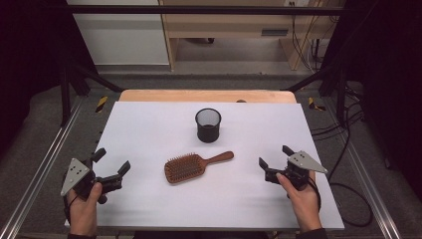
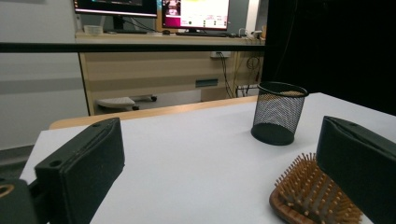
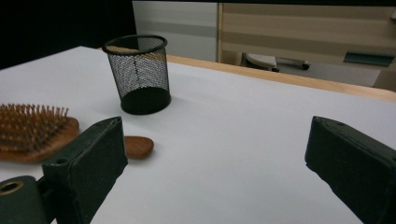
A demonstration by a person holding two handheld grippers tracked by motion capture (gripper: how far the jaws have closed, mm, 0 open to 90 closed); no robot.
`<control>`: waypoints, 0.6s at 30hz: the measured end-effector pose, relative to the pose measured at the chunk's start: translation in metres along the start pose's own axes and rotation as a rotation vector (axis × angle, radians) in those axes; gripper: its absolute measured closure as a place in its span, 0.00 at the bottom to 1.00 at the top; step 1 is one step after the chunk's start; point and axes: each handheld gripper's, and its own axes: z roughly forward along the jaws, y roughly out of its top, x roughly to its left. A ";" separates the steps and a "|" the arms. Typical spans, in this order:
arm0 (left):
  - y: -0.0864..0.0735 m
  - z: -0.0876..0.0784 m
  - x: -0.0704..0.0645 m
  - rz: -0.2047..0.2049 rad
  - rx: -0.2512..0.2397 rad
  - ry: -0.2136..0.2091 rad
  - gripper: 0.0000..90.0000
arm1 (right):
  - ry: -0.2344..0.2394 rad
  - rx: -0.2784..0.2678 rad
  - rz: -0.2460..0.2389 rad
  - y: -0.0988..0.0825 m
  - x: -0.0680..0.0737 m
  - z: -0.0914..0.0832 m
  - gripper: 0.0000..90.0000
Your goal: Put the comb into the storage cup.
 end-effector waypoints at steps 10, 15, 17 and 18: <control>0.000 -0.002 0.000 0.007 -0.004 0.000 0.02 | 0.021 0.046 -0.056 0.051 0.025 0.030 0.17; 0.002 -0.003 0.000 0.014 -0.019 0.007 0.02 | 0.040 0.063 -0.084 0.078 0.034 0.045 0.23; 0.002 -0.003 0.000 0.015 -0.018 0.005 0.02 | 0.037 0.078 -0.101 0.086 0.039 0.050 0.25; 0.002 -0.002 -0.001 0.015 -0.015 0.003 0.02 | 0.041 0.086 -0.108 0.090 0.042 0.053 0.28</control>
